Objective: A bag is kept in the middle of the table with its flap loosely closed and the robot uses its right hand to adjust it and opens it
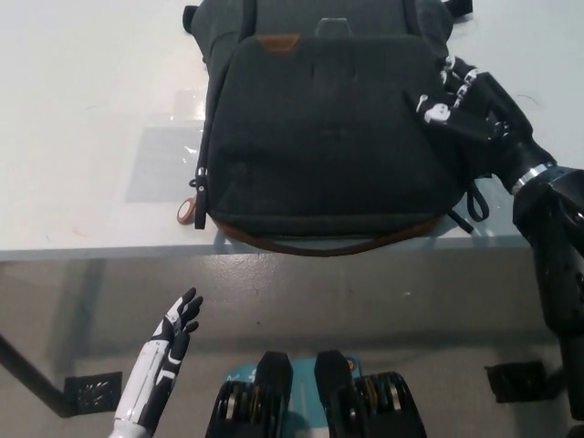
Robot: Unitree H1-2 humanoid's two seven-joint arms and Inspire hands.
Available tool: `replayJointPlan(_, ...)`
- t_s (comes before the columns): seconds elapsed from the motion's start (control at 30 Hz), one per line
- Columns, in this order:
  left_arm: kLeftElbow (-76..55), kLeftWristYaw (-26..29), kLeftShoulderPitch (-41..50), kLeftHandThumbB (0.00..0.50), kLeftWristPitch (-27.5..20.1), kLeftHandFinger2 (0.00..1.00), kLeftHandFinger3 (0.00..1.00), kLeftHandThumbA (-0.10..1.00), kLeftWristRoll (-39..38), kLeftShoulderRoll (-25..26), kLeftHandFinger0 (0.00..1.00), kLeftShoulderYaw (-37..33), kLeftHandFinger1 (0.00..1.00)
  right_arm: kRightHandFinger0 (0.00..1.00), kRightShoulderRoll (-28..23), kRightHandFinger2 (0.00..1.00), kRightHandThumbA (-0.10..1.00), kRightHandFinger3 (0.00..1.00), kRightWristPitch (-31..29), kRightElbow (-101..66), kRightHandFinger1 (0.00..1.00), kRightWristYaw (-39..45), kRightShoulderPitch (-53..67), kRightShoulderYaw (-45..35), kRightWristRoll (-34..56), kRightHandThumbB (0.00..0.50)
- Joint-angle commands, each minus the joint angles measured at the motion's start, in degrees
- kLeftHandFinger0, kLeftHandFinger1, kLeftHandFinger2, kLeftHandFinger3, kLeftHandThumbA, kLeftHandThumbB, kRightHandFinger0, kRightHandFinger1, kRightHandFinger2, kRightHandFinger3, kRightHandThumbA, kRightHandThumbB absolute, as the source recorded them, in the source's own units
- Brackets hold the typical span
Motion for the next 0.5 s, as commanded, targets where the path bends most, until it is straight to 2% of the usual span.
replayJointPlan(0.0, -0.65, -0.77, -0.99, 0.212, -0.03, 1.0, 1.0, 1.0, 0.04, 0.9, 1.0, -0.2, 1.0, 0.0, -1.15, 0.69, -0.1, 0.78, 1.28, -2.49, 0.42, -3.6, -1.22, -0.44, -2.9, 0.068)
replayJointPlan(0.13, -0.53, -1.05, -1.59, 0.235, 0.39, 1.0, 1.0, 1.0, 0.39, 1.07, 1.0, -0.26, 1.0, 0.0, -1.59, 0.68, -0.1, 0.74, 0.16, -2.66, 0.43, -2.7, -1.07, -0.14, -3.71, 0.075)
replayJointPlan(0.4, -0.52, -1.14, -2.55, 0.238, 0.31, 1.0, 1.0, 1.0, 0.72, 1.4, 1.0, -0.33, 1.0, 0.0, -2.51, 0.69, -0.1, 0.76, 3.18, -7.17, 0.43, -2.46, -0.29, -0.58, -4.1, 0.092)
replayJointPlan(0.47, -0.63, -1.27, -3.08, 0.232, 0.52, 1.0, 1.0, 1.0, 0.56, 1.47, 1.0, -0.3, 1.0, 0.0, -3.53, 0.66, -0.1, 0.72, 2.97, -10.81, 0.41, -1.56, 0.89, -0.06, -4.9, 0.087)
